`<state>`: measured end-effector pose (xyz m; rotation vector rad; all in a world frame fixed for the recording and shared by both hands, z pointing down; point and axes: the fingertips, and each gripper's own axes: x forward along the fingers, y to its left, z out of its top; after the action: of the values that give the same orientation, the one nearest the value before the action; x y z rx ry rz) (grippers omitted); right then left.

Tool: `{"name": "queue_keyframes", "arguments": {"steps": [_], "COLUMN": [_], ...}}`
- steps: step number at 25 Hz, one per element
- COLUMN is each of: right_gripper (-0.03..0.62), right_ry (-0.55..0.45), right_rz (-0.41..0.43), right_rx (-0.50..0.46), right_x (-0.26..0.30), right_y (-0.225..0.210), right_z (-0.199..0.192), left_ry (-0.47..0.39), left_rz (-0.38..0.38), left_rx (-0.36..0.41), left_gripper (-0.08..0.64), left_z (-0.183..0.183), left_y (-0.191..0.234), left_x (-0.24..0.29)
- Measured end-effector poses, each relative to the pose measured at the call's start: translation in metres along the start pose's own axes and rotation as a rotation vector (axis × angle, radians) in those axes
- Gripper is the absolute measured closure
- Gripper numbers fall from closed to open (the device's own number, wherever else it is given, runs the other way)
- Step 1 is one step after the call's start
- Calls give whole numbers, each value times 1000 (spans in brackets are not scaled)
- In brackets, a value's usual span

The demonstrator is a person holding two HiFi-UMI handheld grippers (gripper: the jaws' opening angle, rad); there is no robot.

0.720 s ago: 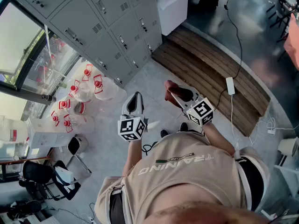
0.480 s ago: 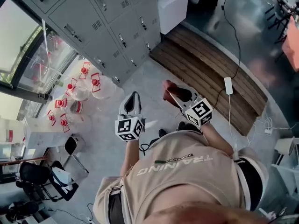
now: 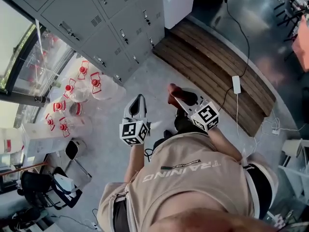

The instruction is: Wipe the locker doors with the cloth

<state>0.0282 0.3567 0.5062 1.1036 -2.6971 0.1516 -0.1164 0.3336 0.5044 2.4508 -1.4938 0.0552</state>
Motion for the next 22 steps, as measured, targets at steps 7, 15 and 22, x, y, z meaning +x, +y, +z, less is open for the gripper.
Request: {"name": "queue_keyframes", "arguments": {"steps": [7,15,22], "right_gripper": [526,526,526], "right_ry": [1,-47,-55], "right_rz": [36,71,165], "right_rx": [41,35,-73], "right_x": [39,95,138], "right_y": [-65,-162,-201], "right_z": [-8,-1,28], "left_ry": [14,-4,-11], "left_rz": [36,35,122], "left_rx": [48,37,59], "left_gripper": [554,554,554], "left_z": [30,77,90], "left_y": [11,16,32], "left_x": [67,173,210]}}
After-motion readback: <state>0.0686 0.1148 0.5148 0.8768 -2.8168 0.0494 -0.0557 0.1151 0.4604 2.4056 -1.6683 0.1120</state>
